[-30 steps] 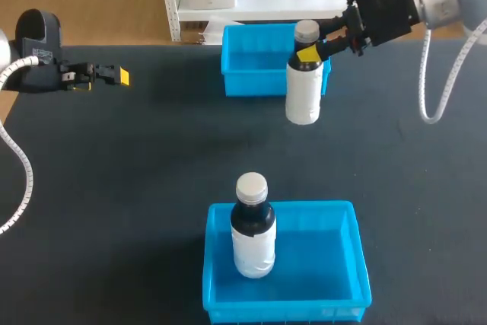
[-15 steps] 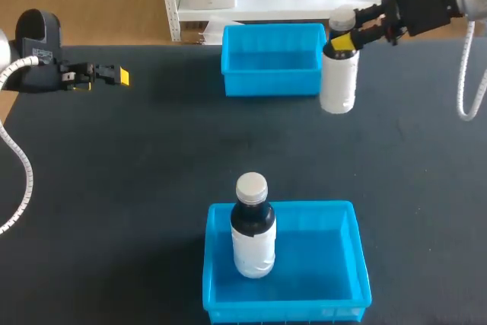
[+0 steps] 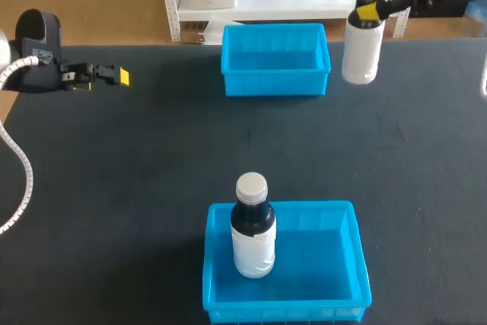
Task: Pick up the bottle, and place it in the far bin if it is heavy, or in the near bin if it is light.
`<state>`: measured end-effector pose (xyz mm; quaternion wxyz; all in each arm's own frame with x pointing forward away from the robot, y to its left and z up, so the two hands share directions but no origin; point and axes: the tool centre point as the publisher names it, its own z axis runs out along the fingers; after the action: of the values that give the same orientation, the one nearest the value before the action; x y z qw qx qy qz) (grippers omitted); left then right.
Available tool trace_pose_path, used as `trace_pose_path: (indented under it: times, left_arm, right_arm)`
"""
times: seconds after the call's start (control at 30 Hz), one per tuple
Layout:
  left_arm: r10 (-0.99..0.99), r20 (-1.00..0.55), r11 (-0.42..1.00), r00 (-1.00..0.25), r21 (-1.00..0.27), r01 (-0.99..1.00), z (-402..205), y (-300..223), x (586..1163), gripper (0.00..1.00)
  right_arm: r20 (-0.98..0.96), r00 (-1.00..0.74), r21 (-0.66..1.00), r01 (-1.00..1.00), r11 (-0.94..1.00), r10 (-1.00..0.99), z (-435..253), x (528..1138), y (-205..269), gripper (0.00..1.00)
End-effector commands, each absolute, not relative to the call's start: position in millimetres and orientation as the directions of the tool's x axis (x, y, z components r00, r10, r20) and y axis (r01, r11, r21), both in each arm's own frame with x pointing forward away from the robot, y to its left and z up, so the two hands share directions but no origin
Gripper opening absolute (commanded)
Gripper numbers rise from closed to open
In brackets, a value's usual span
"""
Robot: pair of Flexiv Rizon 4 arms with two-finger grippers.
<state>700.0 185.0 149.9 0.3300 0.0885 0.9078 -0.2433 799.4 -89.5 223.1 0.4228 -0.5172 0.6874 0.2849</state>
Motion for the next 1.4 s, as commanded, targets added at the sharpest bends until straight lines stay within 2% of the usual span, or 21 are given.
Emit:
trace_pose_path:
  times: [0.03,0.6,0.9,1.4]
  left_arm:
    - [0.0,-0.642,0.866,-0.767,-0.383,0.321,149.9,185.0,700.0,1.0]
    - [0.0,-0.642,0.866,-0.767,-0.383,0.321,149.9,185.0,700.0,1.0]
    - [0.0,-0.642,0.866,-0.767,-0.383,0.321,149.9,185.0,700.0,1.0]
    - [0.0,-0.642,0.866,-0.767,-0.383,0.321,149.9,185.0,700.0,1.0]
  right_arm:
    - [-0.875,-0.099,-0.049,-0.955,0.292,-0.473,234.5,816.4,-86.3,0.0]
    - [-0.888,-0.02,-0.084,-0.975,0.204,-0.46,252.8,882.4,-34.3,0.0]
    - [-0.881,0.041,-0.082,-0.994,0.067,-0.471,242.5,902.8,16.2,0.0]
    - [-0.904,0.047,-0.034,-0.999,-0.04,-0.425,213.9,922.6,66.9,0.0]
